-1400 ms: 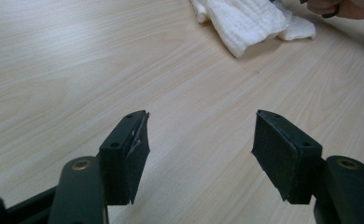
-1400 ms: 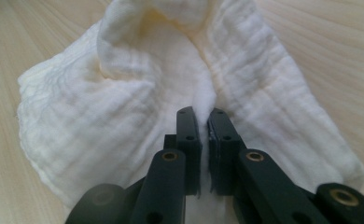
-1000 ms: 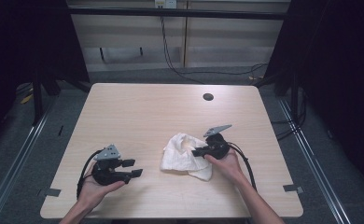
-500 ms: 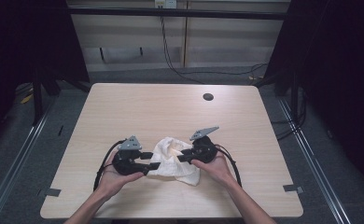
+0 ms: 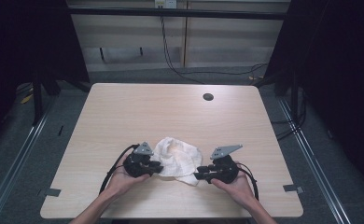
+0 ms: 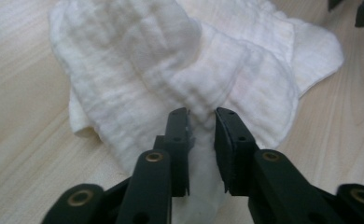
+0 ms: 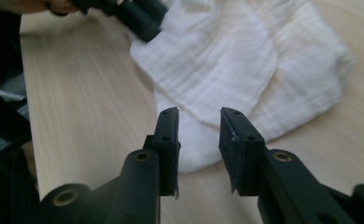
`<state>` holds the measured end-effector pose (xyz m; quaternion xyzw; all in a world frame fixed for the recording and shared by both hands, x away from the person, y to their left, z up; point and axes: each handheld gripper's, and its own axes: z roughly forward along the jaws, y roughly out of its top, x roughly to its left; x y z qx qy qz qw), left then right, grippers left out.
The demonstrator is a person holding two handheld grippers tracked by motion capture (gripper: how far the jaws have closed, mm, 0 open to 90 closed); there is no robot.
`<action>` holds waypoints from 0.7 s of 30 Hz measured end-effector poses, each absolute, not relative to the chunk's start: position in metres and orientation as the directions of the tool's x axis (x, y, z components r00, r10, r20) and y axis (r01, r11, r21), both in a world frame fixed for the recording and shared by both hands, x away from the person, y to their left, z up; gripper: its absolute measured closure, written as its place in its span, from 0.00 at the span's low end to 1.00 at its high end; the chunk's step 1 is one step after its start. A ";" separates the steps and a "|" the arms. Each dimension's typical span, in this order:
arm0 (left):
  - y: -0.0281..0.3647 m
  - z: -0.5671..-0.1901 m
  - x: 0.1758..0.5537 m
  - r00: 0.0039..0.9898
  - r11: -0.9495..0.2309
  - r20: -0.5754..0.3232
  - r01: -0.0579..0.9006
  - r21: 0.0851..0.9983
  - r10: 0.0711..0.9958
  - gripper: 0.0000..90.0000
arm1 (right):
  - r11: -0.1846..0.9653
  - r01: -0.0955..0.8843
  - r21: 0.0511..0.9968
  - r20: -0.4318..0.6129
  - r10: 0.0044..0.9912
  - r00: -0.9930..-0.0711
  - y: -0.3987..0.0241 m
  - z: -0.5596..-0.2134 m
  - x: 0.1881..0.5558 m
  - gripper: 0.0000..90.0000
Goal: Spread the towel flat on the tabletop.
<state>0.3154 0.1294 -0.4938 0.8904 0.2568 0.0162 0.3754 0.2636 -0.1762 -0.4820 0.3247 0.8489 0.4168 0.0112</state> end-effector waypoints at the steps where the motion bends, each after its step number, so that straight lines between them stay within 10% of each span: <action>1: 0.130 -0.495 0.316 0.870 -0.586 -0.166 0.442 0.679 0.464 0.86 | 0.442 0.542 0.715 0.252 0.561 -0.789 -0.176 -0.482 0.264 0.83; 9: 0.135 -0.495 0.316 0.857 -0.568 -0.179 0.462 0.681 0.483 0.92 | 0.507 0.511 0.694 0.225 0.521 -0.823 -0.158 -0.499 0.263 0.78; 14: 0.139 -0.486 0.312 0.844 -0.510 -0.222 0.483 0.712 0.489 0.68 | 0.534 0.481 0.695 0.205 0.494 -0.845 -0.162 -0.496 0.257 0.73; 21: 0.116 -0.478 0.298 0.890 -0.541 -0.182 0.405 0.737 0.417 0.66 | 0.558 0.441 0.703 0.166 0.475 -0.864 -0.163 -0.499 0.253 0.71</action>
